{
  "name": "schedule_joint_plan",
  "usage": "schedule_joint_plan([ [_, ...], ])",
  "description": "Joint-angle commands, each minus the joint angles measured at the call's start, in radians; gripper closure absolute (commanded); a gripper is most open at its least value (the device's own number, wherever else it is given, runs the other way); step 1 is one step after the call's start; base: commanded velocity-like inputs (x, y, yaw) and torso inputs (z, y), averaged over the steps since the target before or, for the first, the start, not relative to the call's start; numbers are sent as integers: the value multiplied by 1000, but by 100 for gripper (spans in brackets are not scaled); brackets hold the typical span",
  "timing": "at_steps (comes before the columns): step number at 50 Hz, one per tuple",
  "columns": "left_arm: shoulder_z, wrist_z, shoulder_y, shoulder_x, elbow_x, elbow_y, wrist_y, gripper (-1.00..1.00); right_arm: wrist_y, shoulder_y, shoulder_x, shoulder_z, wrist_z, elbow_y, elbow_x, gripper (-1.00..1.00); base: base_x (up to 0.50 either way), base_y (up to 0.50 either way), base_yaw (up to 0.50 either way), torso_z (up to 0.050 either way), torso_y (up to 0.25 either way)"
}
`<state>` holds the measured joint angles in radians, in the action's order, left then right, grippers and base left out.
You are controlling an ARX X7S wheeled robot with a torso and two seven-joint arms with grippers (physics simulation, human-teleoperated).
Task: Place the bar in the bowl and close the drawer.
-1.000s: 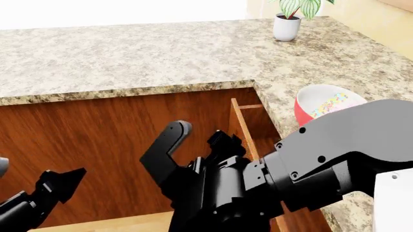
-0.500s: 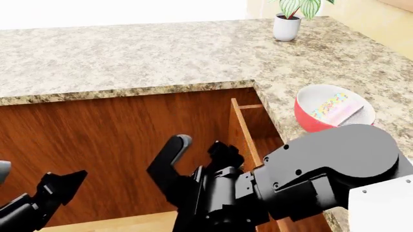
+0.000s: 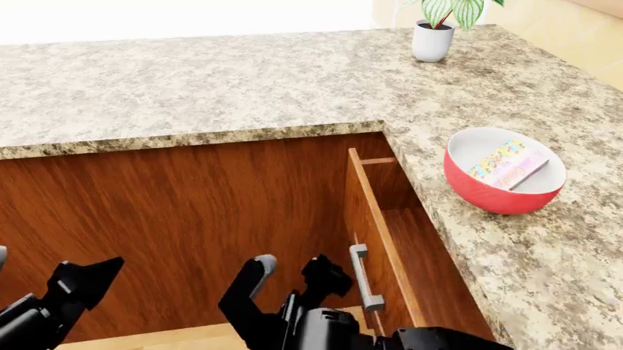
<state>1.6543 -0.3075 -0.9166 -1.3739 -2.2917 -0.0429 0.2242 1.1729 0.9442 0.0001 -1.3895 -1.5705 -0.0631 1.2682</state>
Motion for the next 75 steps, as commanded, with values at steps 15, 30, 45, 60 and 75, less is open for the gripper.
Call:
schedule_joint_plan([
  [15, -2, -12, 11, 10, -2, 18, -2, -100, 138, -134, 0, 98, 0, -64, -159, -100, 0, 0, 0, 0, 0],
  [30, -4, -11, 14, 19, -1, 25, -7, -100, 137, -137, 0, 83, 0, -123, -183, -100, 0, 0, 0, 0, 0],
  [45, -6, -13, 17, 35, -1, 41, -18, -100, 96, -90, 0, 45, 0, -228, -173, -100, 0, 0, 0, 0, 0],
  [60, -7, -12, 21, 47, 4, 53, -22, -100, -1, -29, 0, -52, 0, -314, -66, -100, 0, 0, 0, 0, 0],
  [75, -8, -14, 24, 63, 7, 72, -32, -100, -90, 3, 0, -169, 69, -319, 86, -100, 0, 0, 0, 0, 0],
])
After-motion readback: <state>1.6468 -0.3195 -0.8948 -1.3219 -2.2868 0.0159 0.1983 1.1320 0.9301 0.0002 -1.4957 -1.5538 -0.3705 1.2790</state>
